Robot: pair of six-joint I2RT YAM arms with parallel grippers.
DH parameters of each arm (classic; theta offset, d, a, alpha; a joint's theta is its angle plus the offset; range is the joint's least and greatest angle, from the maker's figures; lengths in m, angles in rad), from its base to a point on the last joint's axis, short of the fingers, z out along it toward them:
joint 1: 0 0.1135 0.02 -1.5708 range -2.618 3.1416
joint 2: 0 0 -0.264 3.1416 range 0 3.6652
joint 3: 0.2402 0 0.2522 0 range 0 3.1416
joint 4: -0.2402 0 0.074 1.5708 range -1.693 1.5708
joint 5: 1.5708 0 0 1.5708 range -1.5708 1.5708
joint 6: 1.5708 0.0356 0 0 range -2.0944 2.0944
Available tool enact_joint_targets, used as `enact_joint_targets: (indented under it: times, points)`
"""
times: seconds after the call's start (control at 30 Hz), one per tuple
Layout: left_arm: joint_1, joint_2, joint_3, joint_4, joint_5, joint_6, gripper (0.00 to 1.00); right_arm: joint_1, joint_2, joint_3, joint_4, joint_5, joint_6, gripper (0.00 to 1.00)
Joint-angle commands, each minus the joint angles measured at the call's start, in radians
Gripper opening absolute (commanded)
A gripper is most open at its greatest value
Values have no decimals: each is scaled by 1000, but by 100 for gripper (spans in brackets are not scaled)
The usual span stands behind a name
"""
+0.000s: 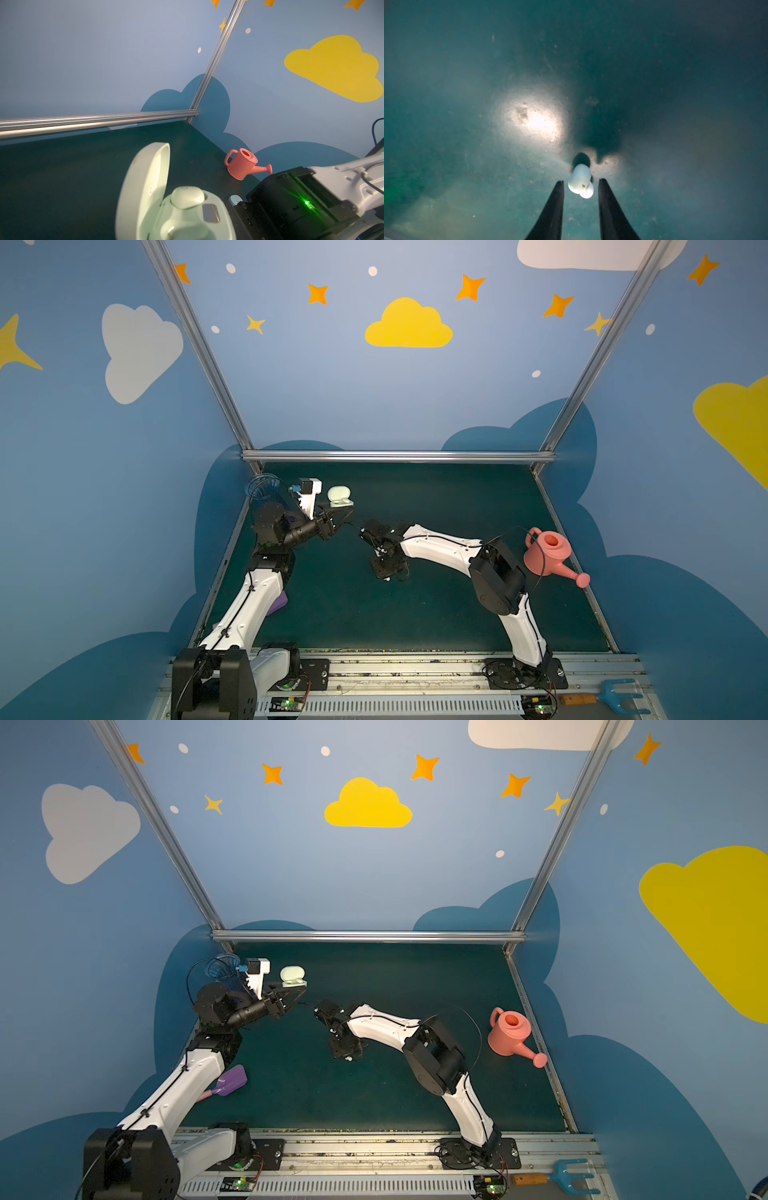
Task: Insert wireless bluetooth earbuds into charging case
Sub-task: Pick up the wireless bluetooth earbud from the center of the table.
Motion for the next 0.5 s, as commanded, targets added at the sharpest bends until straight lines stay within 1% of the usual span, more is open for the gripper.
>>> enact_joint_targets:
  times: [0.0,0.27,0.47]
  points:
    - [-2,-3,9,31,8,7,3,-4,23,25,-36,-13,3,27]
    - [-2,-4,9,31,6,5,3,-9,81,57,-70,-30,-12,25]
    - [-2,-8,8,28,4,4,3,-13,88,46,-83,-20,-10,18]
